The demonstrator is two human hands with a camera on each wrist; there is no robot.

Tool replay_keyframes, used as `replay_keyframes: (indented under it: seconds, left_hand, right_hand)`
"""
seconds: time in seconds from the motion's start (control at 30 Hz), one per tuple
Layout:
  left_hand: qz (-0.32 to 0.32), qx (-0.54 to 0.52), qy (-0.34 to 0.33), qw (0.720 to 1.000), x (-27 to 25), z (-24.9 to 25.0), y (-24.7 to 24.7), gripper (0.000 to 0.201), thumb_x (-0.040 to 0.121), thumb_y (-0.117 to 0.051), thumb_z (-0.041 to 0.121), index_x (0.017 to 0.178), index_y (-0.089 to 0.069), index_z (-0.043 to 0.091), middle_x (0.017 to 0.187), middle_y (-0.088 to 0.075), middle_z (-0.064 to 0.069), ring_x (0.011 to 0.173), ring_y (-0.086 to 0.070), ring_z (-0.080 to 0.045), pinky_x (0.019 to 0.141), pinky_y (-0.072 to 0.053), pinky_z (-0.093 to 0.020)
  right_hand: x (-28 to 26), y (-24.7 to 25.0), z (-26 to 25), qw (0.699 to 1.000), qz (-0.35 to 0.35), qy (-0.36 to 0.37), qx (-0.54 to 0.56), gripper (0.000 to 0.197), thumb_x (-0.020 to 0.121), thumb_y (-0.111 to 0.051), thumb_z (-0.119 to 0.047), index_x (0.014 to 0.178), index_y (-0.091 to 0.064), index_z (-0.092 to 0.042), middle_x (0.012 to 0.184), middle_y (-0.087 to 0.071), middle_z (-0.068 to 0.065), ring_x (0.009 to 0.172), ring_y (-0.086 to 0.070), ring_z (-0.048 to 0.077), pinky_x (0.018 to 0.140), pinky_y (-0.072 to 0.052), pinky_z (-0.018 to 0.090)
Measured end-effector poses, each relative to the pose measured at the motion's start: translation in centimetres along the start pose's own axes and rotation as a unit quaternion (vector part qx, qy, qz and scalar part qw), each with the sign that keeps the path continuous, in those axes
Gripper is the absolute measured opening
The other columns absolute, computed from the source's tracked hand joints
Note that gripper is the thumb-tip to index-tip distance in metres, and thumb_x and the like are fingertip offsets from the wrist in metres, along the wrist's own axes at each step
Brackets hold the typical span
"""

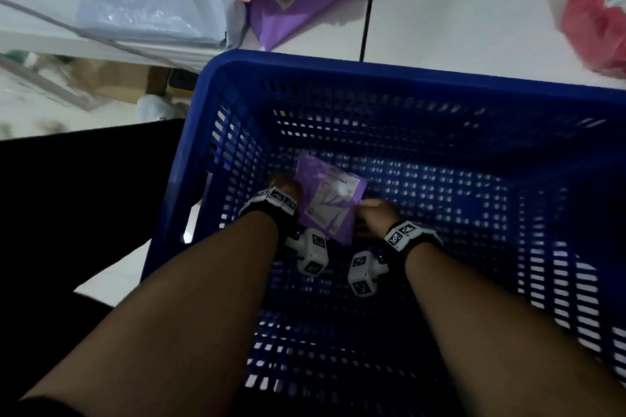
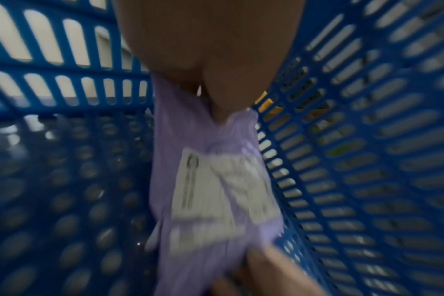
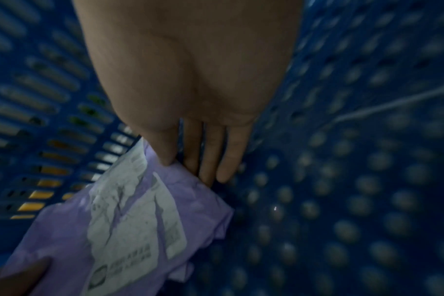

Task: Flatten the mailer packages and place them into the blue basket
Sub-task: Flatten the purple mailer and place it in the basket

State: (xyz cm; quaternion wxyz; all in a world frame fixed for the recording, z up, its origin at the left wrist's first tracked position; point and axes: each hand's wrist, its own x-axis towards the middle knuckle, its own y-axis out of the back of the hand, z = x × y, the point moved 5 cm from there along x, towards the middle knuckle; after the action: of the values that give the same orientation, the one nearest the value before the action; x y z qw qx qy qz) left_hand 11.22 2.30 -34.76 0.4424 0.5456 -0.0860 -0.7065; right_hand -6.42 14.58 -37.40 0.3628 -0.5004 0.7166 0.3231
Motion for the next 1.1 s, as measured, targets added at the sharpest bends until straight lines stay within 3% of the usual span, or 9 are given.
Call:
replay_keyframes:
  seconds: [0.1,0.27,0.37,0.43,0.57,0.73,0.87,1.0,1.1]
  left_hand:
    - [0.053,0.023,-0.024,0.998,1.8,-0.5,1.6,0.039,0.105,-0.04,0.015,0.142,-0.045,0.002,0.147,-0.046,-0.017,0.135,-0.045,-0.034,0.101,-0.044,-0.031]
    - [0.069,0.092,-0.05,0.992,1.9,-0.9,0.9,0.049,0.106,-0.033,0.019,0.151,-0.03,0.001,0.158,-0.029,-0.012,0.145,-0.029,-0.034,0.121,-0.019,-0.037]
    - [0.159,0.095,-0.2,0.962,1.9,-0.8,-1.3,0.058,0.095,-0.047,0.012,0.15,-0.036,-0.002,0.157,-0.029,-0.025,0.145,-0.027,-0.041,0.121,-0.02,-0.049]
    - [0.105,0.148,-0.258,0.949,2.1,-0.5,-3.6,0.062,0.095,-0.052,0.021,0.152,-0.034,0.002,0.157,-0.029,-0.026,0.147,-0.025,-0.04,0.121,-0.02,-0.053]
    - [0.004,0.201,-0.168,0.965,1.3,0.0,-5.5,0.068,0.104,-0.034,0.043,0.159,0.003,0.029,0.166,0.014,-0.008,0.153,0.011,-0.029,0.119,-0.001,-0.058]
    - [-0.015,0.205,-0.131,0.97,2.0,-0.8,-5.3,0.071,0.102,-0.035,0.052,0.157,0.007,0.034,0.164,0.02,-0.007,0.151,0.015,-0.034,0.117,0.002,-0.066]
    - [0.018,0.24,-0.124,0.963,3.3,-1.4,-4.1,0.084,0.098,-0.039,0.061,0.158,0.01,0.029,0.165,0.014,-0.01,0.152,0.008,-0.034,0.12,-0.002,-0.057]
    - [0.021,0.318,-0.194,0.928,3.8,-0.6,-3.8,0.08,0.101,-0.041,0.043,0.158,0.009,0.019,0.165,0.017,-0.011,0.152,0.013,-0.029,0.122,-0.004,-0.051]
    - [0.003,0.309,-0.199,0.93,4.7,-0.8,-3.6,0.085,0.099,-0.044,0.045,0.157,0.013,0.017,0.164,0.022,-0.009,0.152,0.015,-0.027,0.123,0.0,-0.048]
  right_hand:
    - [1.5,-2.5,-1.4,1.0,-0.008,0.022,-0.001,0.023,0.096,-0.059,-0.005,0.078,-0.066,-0.017,0.071,-0.065,0.011,0.062,-0.059,0.023,0.058,-0.049,0.032]
    - [5.5,-4.5,-1.3,0.997,-0.006,0.083,-0.003,0.025,0.087,-0.067,-0.03,0.112,-0.064,-0.036,0.11,-0.071,0.002,0.1,-0.068,0.028,0.09,-0.057,0.049]
    - [5.2,-4.8,-1.4,0.992,0.014,0.119,-0.035,0.031,0.092,-0.061,-0.027,0.122,-0.059,-0.035,0.113,-0.069,-0.002,0.103,-0.065,0.025,0.093,-0.055,0.05]
    - [4.3,-5.1,-2.0,0.991,-0.005,0.131,-0.038,0.037,0.094,-0.06,-0.019,0.128,-0.057,-0.031,0.116,-0.068,-0.002,0.108,-0.064,0.025,0.096,-0.053,0.05]
    - [4.0,-6.0,-3.7,0.988,-0.089,0.126,-0.016,0.054,0.099,-0.056,-0.005,0.148,-0.041,-0.02,0.125,-0.058,-0.002,0.116,-0.059,0.019,0.089,-0.053,0.027]
    - [5.3,-6.4,-4.6,0.978,-0.071,0.125,-0.149,0.057,0.098,-0.052,-0.016,0.151,-0.037,-0.032,0.14,-0.056,0.0,0.118,-0.06,0.025,0.097,-0.052,0.038]
    - [4.2,-5.9,-6.5,0.864,0.122,0.246,-0.422,0.065,0.094,-0.053,-0.02,0.153,-0.026,-0.019,0.156,-0.028,0.009,0.139,-0.031,0.032,0.11,-0.036,0.042]
    - [4.6,-9.2,-5.7,0.766,-0.004,0.348,-0.541,0.081,0.089,-0.02,-0.056,0.16,-0.009,-0.017,0.167,-0.005,0.005,0.154,0.0,0.025,0.124,-0.012,0.047]
    - [5.5,-9.7,-5.0,0.714,-0.031,0.372,-0.592,0.091,0.093,-0.053,-0.046,0.158,-0.005,-0.005,0.167,-0.002,0.012,0.154,0.001,0.027,0.126,-0.004,0.041]
